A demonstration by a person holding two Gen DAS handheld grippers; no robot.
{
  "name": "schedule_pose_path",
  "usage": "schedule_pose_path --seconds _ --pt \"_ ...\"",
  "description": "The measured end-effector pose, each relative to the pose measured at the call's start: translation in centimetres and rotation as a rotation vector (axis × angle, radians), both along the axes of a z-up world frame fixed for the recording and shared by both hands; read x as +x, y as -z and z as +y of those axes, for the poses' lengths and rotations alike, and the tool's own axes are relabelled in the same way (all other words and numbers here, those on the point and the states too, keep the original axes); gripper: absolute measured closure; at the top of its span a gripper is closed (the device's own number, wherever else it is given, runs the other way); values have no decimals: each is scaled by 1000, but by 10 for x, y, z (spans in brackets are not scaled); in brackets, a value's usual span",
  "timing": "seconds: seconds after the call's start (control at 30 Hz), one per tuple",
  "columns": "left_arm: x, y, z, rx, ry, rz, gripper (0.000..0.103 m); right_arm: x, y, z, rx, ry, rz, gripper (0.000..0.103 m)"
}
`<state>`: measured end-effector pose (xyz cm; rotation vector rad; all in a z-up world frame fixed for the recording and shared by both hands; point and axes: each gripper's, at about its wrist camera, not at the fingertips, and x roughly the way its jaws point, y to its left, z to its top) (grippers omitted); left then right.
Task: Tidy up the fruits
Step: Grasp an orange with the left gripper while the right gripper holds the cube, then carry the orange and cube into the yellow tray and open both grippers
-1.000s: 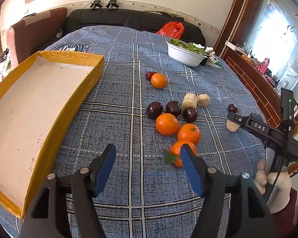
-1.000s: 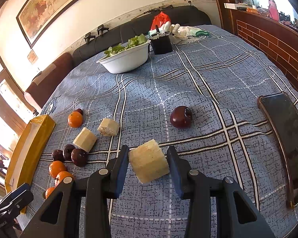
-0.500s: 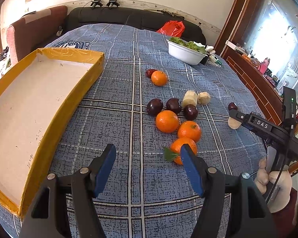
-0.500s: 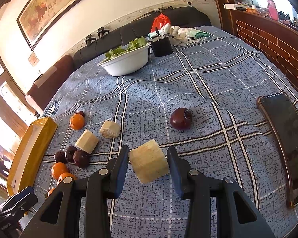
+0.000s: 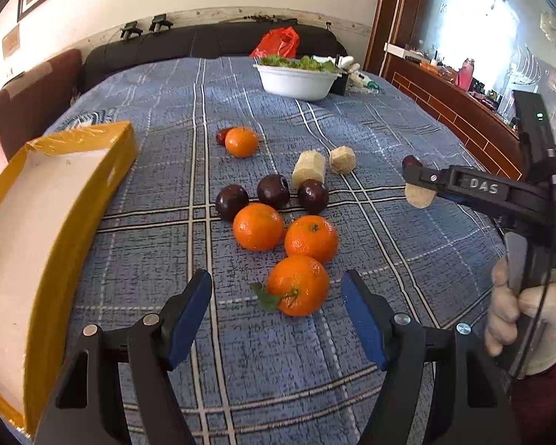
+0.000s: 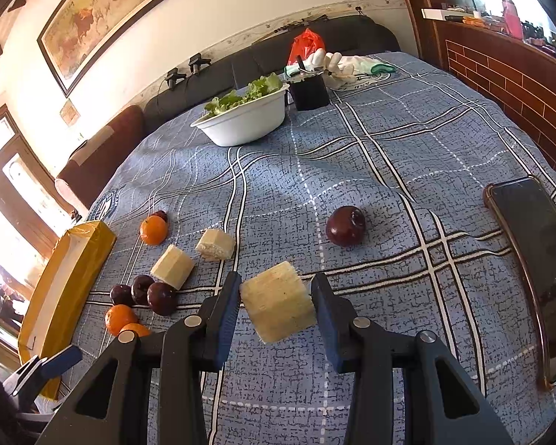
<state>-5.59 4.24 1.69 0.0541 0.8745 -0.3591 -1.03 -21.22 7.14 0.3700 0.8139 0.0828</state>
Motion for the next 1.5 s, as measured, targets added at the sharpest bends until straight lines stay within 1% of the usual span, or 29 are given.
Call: schedule_pose_path --seconds 0.07,0.13,0.17,0.2,0.23,0.3,0.37,0.47,0.63,0.77,0.83,0.9,0.97,1.0,1.1,1.27,1.3,1.4,1.5 --pt "7 6 -3 -2 17 45 32 0 0 0 4 -2 0 61" --pt "10 7 -7 13 27 54 35 0 1 0 6 -4 2 61" --pt "11 8 -11 35 29 56 47 1 1 0 8 -5 3 61" --pt "12 11 -14 42 38 67 68 1 1 0 8 -6 4 61" --pt "13 13 -17 47 44 81 67 1 2 1 7 -8 6 61" --pt "10 12 -19 63 39 66 68 1 2 1 1 -6 7 61" --pt "7 11 -15 38 30 62 68 1 2 1 -1 -1 6 61" --pt "1 5 2 -20 -9 63 68 0 2 0 -10 8 5 61" --pt "-12 -21 51 -144 -97 40 67 -5 -3 3 -52 35 -21 61" --pt "-28 -49 100 -177 -184 -21 67 -15 -19 11 -73 36 -57 61" --pt "-35 -62 128 -185 -243 -56 67 -23 -34 23 -66 5 -85 61" --pt "-41 -71 158 -180 -308 -86 67 -31 -55 45 -78 -51 -132 61" --pt "-47 -76 186 -162 -375 -113 67 -34 -72 67 -81 -112 -166 61" --pt "-48 -76 198 -156 -403 -118 67 -35 -82 84 -79 -159 -185 60" --pt "-50 -74 232 -141 -478 -125 67 -34 -97 124 -72 -262 -201 60" --pt "-45 -64 277 -83 -560 -119 67 -26 -101 199 -17 -448 -161 60" --pt "-42 -61 284 -74 -576 -112 67 -24 -100 219 4 -502 -150 60" --pt "-36 -53 305 -70 -608 -95 67 -23 -95 272 72 -649 -106 60" --pt "-29 -44 317 -66 -619 -75 67 -27 -85 319 101 -761 -72 60"
